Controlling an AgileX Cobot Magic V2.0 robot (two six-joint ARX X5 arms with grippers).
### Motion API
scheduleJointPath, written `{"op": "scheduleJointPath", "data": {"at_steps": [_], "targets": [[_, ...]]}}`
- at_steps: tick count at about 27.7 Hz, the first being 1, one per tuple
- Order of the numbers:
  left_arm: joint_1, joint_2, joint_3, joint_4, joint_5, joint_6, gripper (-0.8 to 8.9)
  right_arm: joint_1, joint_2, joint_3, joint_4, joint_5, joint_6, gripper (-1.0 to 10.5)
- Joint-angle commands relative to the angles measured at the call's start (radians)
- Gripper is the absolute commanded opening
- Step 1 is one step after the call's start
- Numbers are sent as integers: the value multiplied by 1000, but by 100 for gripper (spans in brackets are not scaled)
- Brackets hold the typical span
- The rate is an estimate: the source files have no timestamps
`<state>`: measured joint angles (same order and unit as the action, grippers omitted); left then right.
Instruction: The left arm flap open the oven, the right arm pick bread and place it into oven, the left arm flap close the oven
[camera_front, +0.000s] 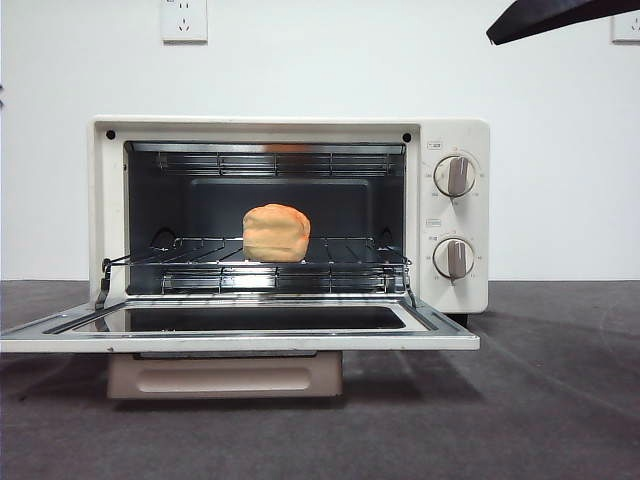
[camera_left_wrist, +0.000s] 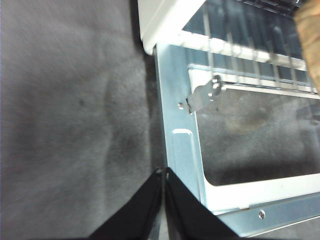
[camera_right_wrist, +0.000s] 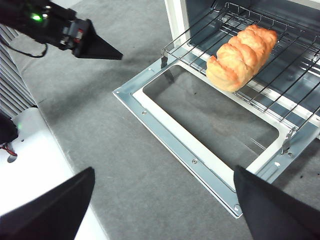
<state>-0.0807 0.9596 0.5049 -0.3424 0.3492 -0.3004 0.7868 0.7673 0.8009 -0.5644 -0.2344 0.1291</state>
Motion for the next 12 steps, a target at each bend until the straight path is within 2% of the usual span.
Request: {"op": "scheduleJointPath", "data": {"at_steps": [1, 12], "targets": [[13, 92, 0, 48, 61, 32, 14, 10, 7, 8, 7, -2, -14, 440], [14, 338, 0, 189, 87, 50, 14, 10, 7, 8, 7, -2, -17, 440]]}}
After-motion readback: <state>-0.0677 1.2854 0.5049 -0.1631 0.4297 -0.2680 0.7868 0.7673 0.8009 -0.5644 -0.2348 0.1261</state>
